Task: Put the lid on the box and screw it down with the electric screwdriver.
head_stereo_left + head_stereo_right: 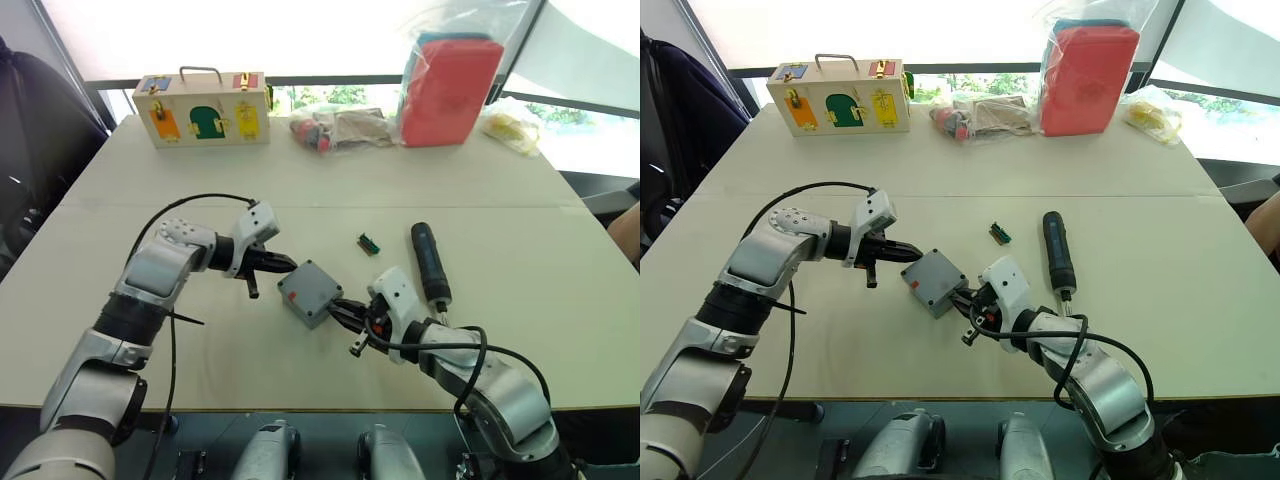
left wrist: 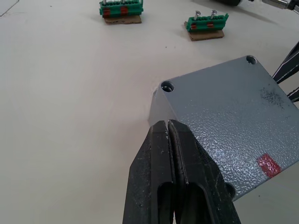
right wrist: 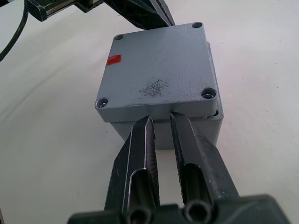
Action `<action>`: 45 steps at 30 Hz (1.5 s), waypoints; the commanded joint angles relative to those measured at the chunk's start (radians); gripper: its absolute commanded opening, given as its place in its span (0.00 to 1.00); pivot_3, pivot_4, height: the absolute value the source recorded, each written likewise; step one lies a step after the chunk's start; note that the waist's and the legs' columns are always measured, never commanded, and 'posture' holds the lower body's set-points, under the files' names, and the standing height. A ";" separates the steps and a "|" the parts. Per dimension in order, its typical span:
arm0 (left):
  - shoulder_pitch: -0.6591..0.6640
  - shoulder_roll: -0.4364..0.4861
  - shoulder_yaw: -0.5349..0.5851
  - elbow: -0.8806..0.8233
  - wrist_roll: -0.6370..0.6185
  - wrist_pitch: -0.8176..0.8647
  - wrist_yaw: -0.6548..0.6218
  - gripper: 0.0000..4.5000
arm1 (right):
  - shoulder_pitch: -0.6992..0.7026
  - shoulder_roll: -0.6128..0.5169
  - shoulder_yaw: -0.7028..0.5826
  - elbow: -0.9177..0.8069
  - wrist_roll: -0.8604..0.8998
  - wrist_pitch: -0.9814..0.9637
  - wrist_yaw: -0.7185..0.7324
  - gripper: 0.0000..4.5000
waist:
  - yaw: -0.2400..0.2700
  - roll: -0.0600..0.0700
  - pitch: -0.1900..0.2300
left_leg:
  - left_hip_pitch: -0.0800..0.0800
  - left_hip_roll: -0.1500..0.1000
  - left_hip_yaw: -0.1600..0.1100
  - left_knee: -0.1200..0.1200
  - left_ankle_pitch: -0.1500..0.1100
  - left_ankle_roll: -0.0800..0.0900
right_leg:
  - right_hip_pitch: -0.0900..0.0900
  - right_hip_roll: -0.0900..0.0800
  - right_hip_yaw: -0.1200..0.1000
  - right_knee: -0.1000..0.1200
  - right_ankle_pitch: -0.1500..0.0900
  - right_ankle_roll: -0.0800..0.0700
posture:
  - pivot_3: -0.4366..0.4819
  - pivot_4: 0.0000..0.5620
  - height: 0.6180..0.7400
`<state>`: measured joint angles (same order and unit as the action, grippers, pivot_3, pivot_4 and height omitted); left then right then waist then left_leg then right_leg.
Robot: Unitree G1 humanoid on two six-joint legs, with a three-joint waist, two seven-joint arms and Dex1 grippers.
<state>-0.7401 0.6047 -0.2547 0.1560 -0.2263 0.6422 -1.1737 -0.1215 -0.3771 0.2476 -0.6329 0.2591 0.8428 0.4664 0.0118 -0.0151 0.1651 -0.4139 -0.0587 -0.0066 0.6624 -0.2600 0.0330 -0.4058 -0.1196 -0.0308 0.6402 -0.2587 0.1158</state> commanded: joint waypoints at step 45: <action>0.131 -0.013 0.012 -0.071 0.005 0.001 0.033 0.00 | -0.094 -0.066 0.068 0.070 -0.007 0.010 0.011 0.13 | 0.000 0.000 0.000 | -0.002 0.000 0.000 0.000 0.000 0.000 | -0.002 0.000 0.000 0.000 0.000 0.000 | 0.48 0.27 1.00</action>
<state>-0.6151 0.5902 -0.2565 0.1529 -0.1879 0.6229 -1.1346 -0.1979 -0.4420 0.3088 -0.5454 0.2522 0.8842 0.4606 0.0122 -0.0150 0.1653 -0.4163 -0.0587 -0.0067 0.6623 -0.2599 0.0330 -0.4076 -0.1198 -0.0309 0.6397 -0.2582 0.1153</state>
